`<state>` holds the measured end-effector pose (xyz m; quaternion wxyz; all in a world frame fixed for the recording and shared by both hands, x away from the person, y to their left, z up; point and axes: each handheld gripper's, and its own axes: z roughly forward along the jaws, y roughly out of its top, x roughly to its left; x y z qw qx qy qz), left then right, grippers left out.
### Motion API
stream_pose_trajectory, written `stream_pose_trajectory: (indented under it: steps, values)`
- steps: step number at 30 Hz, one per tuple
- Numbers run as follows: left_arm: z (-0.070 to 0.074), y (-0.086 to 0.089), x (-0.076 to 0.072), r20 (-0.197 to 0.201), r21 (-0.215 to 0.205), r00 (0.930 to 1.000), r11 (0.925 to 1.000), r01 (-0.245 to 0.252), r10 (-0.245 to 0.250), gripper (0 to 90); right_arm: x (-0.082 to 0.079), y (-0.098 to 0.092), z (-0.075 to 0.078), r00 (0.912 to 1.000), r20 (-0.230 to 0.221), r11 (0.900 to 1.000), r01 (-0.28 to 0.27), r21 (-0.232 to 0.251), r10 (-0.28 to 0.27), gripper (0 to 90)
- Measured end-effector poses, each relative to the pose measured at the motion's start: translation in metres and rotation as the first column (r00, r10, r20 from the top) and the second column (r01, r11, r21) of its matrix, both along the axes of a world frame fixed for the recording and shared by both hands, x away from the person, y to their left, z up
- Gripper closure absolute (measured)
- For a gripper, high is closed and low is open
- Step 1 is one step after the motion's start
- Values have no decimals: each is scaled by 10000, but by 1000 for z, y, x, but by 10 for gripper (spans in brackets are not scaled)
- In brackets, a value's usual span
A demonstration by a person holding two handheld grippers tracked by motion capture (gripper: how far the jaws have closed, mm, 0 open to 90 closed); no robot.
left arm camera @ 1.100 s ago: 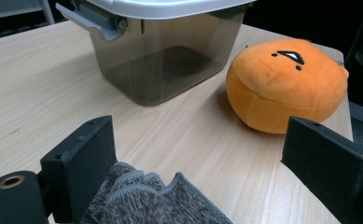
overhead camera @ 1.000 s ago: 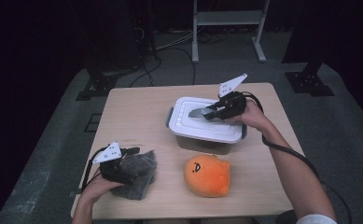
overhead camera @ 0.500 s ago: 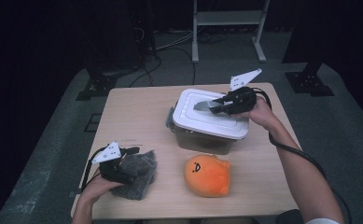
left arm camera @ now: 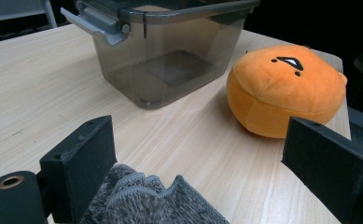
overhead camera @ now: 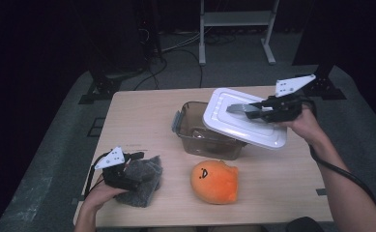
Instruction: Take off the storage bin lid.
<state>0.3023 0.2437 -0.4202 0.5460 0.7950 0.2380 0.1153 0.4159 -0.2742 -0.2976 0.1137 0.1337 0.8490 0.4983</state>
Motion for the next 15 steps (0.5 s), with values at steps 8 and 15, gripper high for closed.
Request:
stream_pose_trajectory:
  steps: [8,15]
  values:
    - [0,-1,-1,-58,-150,10000,9999,-32,31,85,-25,-46,-6,9971,-25,9969,765,155,-765,662]
    - [0,-1,-1,-19,-176,10000,9998,-27,27,85,-44,-76,-10,9922,24,9921,1247,155,-1247,662]
